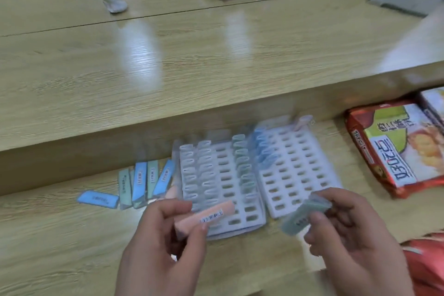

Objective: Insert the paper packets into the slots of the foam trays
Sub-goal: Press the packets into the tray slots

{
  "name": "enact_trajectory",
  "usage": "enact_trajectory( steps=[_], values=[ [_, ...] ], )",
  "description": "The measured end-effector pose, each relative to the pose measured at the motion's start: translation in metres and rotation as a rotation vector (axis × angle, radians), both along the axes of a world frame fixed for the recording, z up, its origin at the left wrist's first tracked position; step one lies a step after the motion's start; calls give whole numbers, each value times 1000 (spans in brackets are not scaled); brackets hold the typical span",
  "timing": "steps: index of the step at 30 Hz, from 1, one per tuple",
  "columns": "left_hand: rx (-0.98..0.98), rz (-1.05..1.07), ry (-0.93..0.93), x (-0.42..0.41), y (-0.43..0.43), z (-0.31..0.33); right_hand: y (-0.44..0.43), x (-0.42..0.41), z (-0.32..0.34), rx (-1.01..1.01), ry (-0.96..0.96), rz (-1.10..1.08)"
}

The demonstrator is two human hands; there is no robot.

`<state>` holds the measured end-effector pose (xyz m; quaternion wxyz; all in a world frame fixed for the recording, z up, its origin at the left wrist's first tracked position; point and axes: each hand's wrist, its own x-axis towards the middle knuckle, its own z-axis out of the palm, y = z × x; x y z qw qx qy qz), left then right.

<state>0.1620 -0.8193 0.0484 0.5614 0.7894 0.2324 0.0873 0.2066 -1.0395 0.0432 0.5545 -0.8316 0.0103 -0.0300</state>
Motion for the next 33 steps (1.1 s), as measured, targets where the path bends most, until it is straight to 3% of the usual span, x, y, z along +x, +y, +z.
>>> enact_trajectory(
  steps=[7,16,24,33],
  values=[
    [115,-41,-105,38,-35,6,-32,21,-9,-79,-49,-62],
    [484,-224,-245,136,-100,2,-50,42,-25,23,-48,-32],
    [574,-326,-156,190,-136,-16,-61,60,-44,14,11,-19],
    [857,-411,-216,197,-139,-22,-60,59,-58,57,15,-118]
  ],
)
